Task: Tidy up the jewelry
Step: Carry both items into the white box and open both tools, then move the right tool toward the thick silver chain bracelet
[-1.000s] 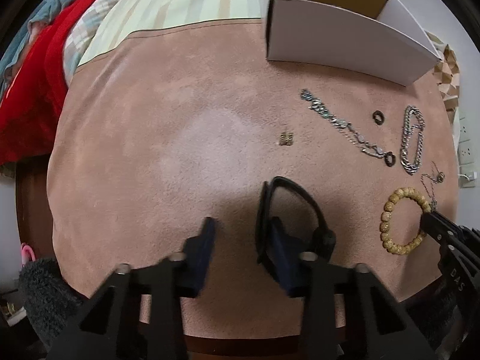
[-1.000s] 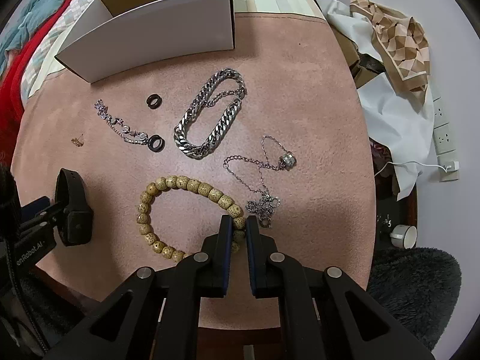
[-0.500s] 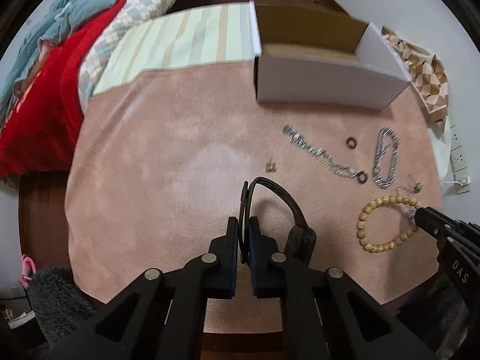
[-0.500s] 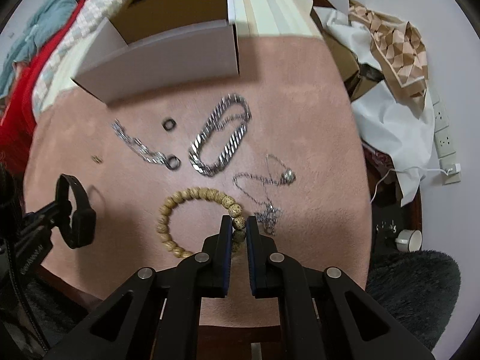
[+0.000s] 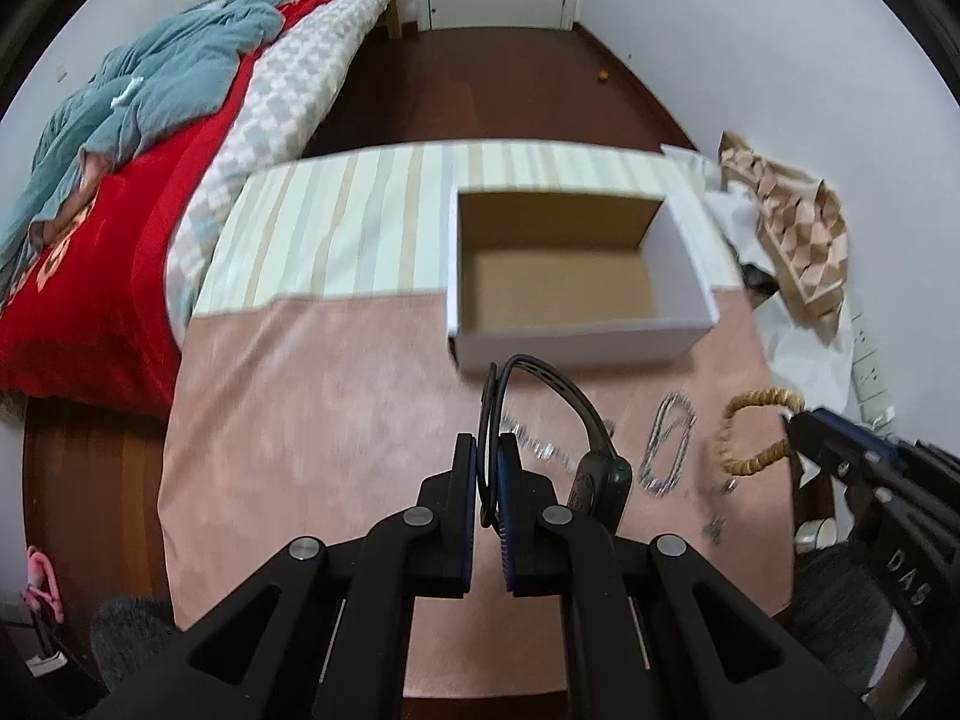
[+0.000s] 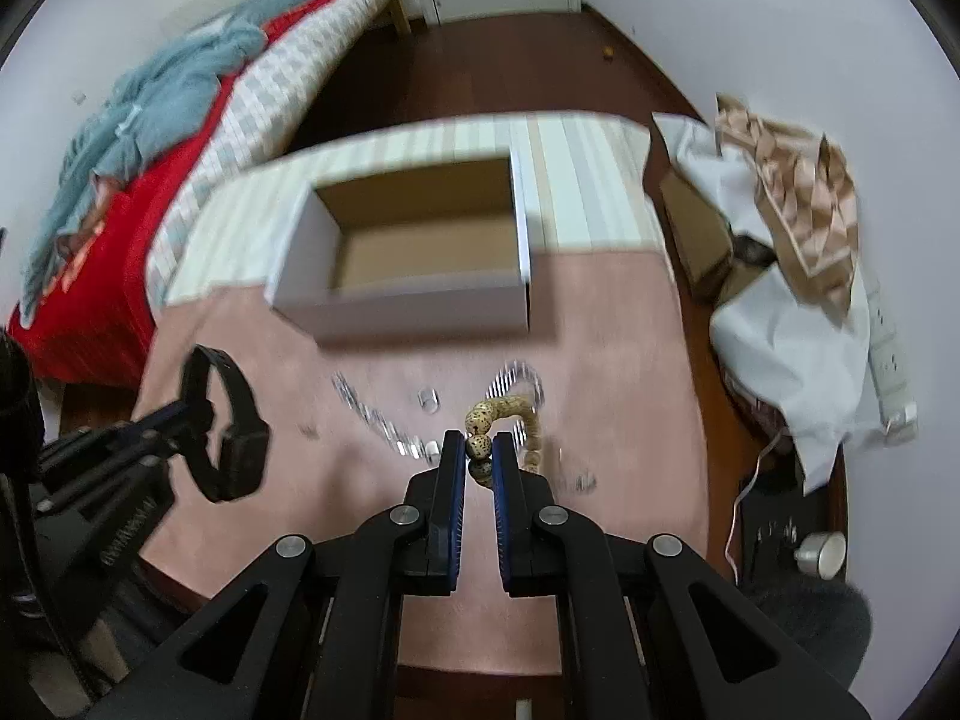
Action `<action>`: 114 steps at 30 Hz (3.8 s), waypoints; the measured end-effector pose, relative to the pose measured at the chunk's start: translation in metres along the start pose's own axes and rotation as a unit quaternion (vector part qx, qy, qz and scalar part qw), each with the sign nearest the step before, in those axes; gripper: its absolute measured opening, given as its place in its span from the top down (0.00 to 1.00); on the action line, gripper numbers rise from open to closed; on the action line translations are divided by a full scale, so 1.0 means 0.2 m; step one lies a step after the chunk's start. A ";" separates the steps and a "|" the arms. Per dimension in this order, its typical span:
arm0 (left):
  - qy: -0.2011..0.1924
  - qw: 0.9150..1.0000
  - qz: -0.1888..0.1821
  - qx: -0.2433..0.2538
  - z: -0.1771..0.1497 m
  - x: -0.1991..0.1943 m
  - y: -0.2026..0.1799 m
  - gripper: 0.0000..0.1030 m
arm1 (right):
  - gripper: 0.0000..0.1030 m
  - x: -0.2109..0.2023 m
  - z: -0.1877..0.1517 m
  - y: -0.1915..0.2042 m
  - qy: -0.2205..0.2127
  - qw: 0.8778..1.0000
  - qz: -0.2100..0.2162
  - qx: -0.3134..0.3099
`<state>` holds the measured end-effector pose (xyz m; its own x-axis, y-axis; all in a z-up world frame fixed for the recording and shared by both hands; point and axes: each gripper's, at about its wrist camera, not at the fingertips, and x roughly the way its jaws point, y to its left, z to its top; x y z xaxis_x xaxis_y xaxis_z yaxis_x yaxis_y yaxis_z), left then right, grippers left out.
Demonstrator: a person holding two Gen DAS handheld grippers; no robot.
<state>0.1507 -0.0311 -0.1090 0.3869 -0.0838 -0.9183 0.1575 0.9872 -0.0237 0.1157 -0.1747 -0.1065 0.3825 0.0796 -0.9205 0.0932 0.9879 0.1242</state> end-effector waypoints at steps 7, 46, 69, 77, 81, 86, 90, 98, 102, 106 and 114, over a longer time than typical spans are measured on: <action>-0.017 1.000 -0.017 -0.002 0.25 -0.02 0.01 0.96 | 0.91 -0.15 0.31 0.03 -0.045 0.999 0.014 -0.012; 0.016 0.999 0.014 -0.029 0.64 0.40 0.07 0.06 | 0.30 0.45 0.78 -0.03 0.040 0.999 0.006 -0.019; -0.086 0.993 0.079 -0.024 0.27 -0.09 0.05 0.00 | 0.00 0.09 0.41 0.00 -0.035 0.995 -0.094 -0.019; -0.141 0.985 0.094 -0.040 0.13 -0.36 0.07 0.00 | 0.00 -0.23 0.30 0.05 -0.089 0.991 -0.099 -0.024; -0.162 0.980 0.109 -0.040 0.07 -0.46 0.08 0.00 | 0.00 -0.36 0.23 0.07 -0.110 0.990 -0.091 -0.022; -0.178 0.978 0.101 -0.047 0.01 -0.55 0.10 0.00 | 0.00 -0.49 0.16 0.11 -0.130 0.987 -0.089 -0.025; -0.187 0.976 0.090 -0.069 -0.04 -0.59 0.13 0.00 | 0.00 -0.55 0.12 0.13 -0.138 0.987 -0.079 -0.028; -0.121 0.987 0.091 -0.060 -0.14 -0.33 0.15 0.00 | 0.00 -0.44 -0.01 0.00 -0.114 0.992 -0.053 0.014; -0.077 0.990 0.103 -0.062 -0.23 -0.12 0.16 0.00 | 0.00 -0.23 -0.14 -0.17 -0.065 0.994 -0.060 0.064; -0.041 0.991 0.117 -0.053 -0.29 0.05 0.14 0.00 | 0.15 0.00 -0.27 -0.33 -0.014 0.993 -0.057 0.102; -0.001 0.988 0.143 -0.056 -0.31 0.28 0.16 0.00 | 0.26 0.36 -0.30 -0.42 0.025 0.989 0.011 0.147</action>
<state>0.1215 0.0038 -0.1850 0.4030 0.2005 -0.8929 -0.0599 0.9794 0.1929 0.0802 -0.2435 -0.2053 0.3419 0.1140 -0.9328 0.3509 0.9054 0.2392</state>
